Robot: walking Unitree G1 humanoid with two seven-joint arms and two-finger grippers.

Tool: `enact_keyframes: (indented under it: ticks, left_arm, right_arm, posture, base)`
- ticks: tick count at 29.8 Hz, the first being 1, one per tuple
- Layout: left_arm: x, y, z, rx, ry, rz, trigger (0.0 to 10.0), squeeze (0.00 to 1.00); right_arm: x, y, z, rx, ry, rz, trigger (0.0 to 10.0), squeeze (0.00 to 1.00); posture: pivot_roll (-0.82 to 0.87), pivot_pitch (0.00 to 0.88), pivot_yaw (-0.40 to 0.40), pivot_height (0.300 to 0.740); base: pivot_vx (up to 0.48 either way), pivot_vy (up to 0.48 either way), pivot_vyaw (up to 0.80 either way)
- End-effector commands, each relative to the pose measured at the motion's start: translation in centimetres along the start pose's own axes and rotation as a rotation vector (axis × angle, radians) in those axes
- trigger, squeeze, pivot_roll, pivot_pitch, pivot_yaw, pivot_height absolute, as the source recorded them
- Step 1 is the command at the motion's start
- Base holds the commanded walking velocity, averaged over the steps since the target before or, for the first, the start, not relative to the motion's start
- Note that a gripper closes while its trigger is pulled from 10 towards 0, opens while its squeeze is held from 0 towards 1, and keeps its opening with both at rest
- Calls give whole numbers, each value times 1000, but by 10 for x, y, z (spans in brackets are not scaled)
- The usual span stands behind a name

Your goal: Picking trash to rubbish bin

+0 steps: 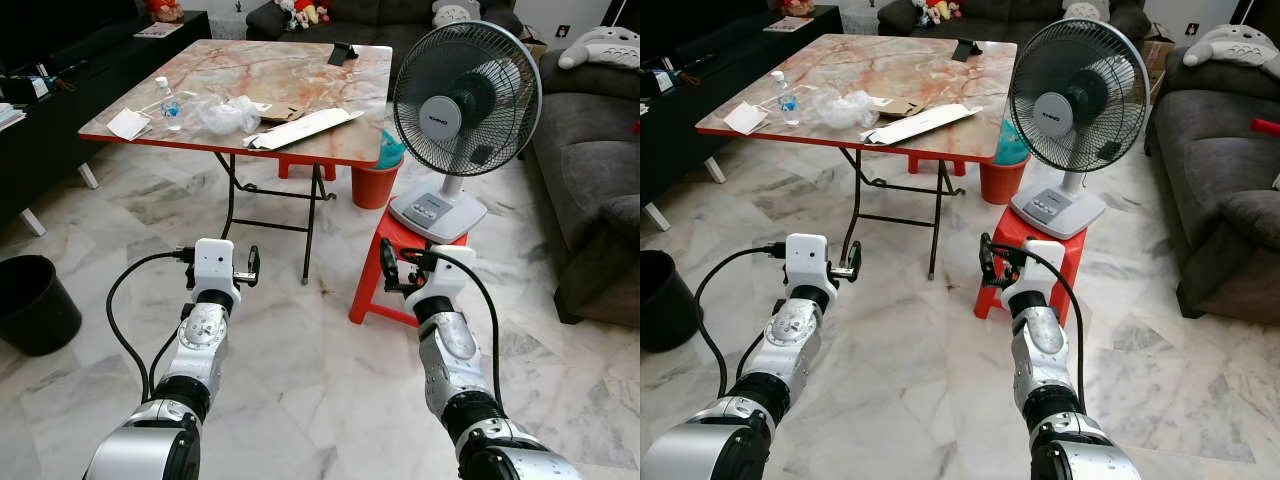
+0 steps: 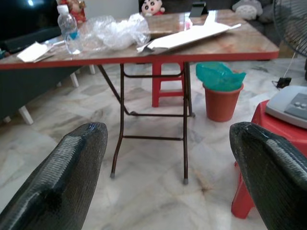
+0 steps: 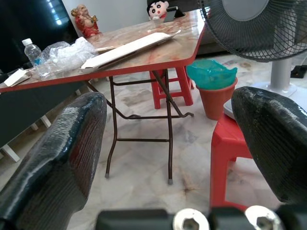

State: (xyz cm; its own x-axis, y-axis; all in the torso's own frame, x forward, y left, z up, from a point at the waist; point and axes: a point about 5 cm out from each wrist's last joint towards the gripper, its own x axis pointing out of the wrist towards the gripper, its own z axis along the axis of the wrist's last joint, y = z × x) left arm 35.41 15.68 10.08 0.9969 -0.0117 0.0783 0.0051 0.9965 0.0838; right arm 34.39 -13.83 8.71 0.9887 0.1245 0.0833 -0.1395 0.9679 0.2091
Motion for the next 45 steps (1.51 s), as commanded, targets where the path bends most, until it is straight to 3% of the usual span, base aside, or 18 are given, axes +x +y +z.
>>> enact_keyframes:
  ticks: [1,21,34,45]
  left_arm:
    - [3,-2,6,-16,-21,-8,10000,0]
    - [0,3,0,-3,8,4,10000,0]
    - [0,-9,5,-8,-16,-29,10000,0]
    - [-2,-6,1,13,4,-6,10000,0]
  right_arm:
    - [4,3,7,-5,-32,15,10000,0]
    - [1,13,4,-20,-25,52,10000,0]
    - [2,16,7,-11,-40,67,10000,0]
    - [2,21,4,6,-23,84,10000,0]
  posture:
    - [-32,0,54,740]
    - [-33,0,48,740]
    - [-44,0,49,740]
    - [-31,0,49,740]
  base:
    - [0,0,0]
    - [0,387,0]
    - [0,0,0]
    - [220,0,619]
